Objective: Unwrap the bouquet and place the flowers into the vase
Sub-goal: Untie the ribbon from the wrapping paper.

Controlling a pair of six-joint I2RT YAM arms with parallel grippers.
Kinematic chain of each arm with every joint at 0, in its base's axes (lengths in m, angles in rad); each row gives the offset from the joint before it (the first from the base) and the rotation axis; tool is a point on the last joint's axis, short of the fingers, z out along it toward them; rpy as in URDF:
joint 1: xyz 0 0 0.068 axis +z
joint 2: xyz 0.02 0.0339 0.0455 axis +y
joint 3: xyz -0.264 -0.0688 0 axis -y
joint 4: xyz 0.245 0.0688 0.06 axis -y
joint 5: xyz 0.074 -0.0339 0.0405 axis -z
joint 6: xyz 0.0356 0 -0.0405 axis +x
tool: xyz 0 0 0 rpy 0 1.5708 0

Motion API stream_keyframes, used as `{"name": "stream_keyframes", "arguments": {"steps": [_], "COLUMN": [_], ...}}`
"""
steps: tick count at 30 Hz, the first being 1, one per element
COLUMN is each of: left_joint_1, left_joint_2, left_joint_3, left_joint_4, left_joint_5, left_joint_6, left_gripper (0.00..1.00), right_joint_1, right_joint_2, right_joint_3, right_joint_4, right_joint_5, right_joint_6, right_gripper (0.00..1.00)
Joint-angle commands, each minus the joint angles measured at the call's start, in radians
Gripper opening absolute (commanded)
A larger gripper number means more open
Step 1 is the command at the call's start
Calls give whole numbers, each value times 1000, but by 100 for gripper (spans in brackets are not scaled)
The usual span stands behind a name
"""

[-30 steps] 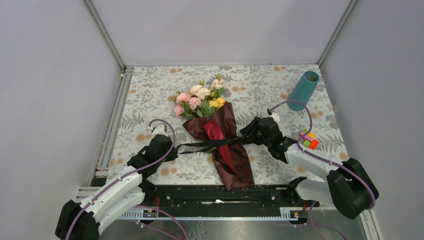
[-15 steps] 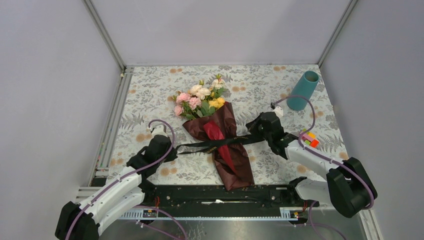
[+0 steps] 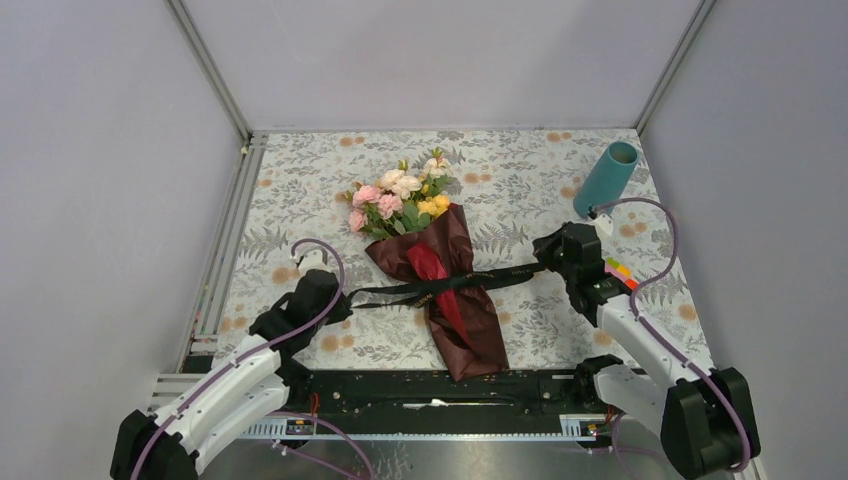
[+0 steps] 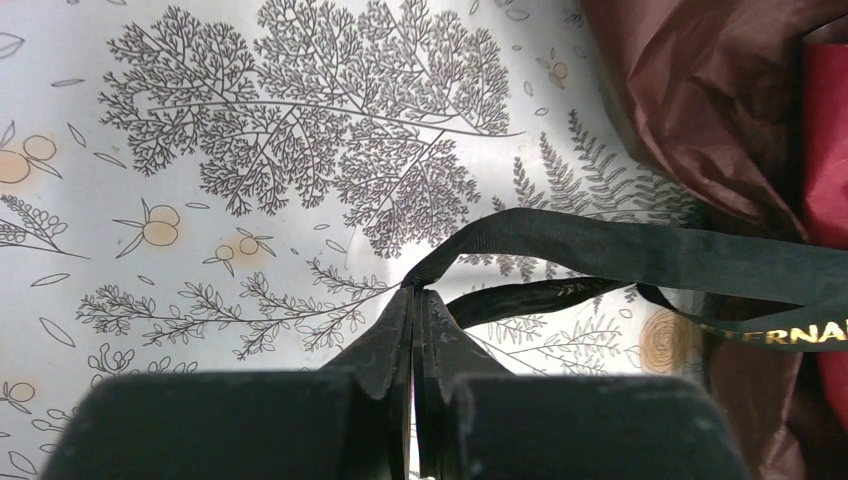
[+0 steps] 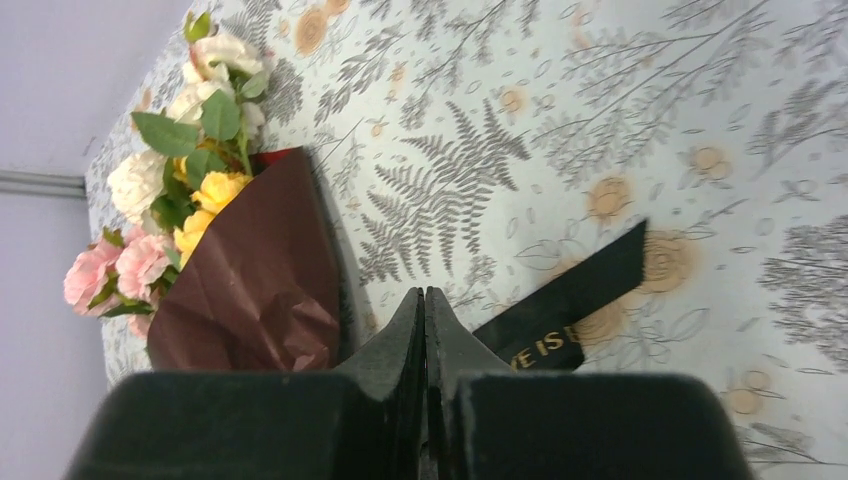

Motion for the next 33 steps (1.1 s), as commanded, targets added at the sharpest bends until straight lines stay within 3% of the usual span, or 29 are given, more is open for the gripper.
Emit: {"name": "stream_keyframes", "arguments": {"steps": [1,11,12,15,16,18,21,25,29,33], "left_joint_1": [8,16,15,15,15,12,-14,-146,-266,-309], "left_joint_2": [-29,-45,-45,-37,-34,-28,2,108,281,453], "left_joint_3": [67,79,84,123,132,164,206,268,345,425], "left_joint_4": [-26,-63,-66,-80,-78,-49,63,222,344,395], "left_joint_5": [-41,-90,-88,-86,-82,-55,29,113,222,273], "left_joint_6": [-20,-67,-63,-37,-24,18,124,257,329,357], "left_gripper": [0,0,5,50,61,71,74,74,74,73], "right_joint_1": [-48,-123,-122,-122,-122,-123,-123,-123,-122,-122], "right_joint_2": [-69,-200,-211,-233,-238,-248,-258,-254,-240,-236], "right_joint_3": [-18,-50,-57,-67,-70,-78,-88,-96,-96,-96], "right_joint_4": [-67,-186,-181,-177,-178,-185,-190,-188,-185,-184], "right_joint_5": [59,60,36,-52,-76,-104,-134,-160,-178,-187], "right_joint_6": [-59,-131,-138,-181,-190,-198,-204,-205,-206,-203], "right_gripper": [0,0,0,3,7,12,16,18,18,18]}}
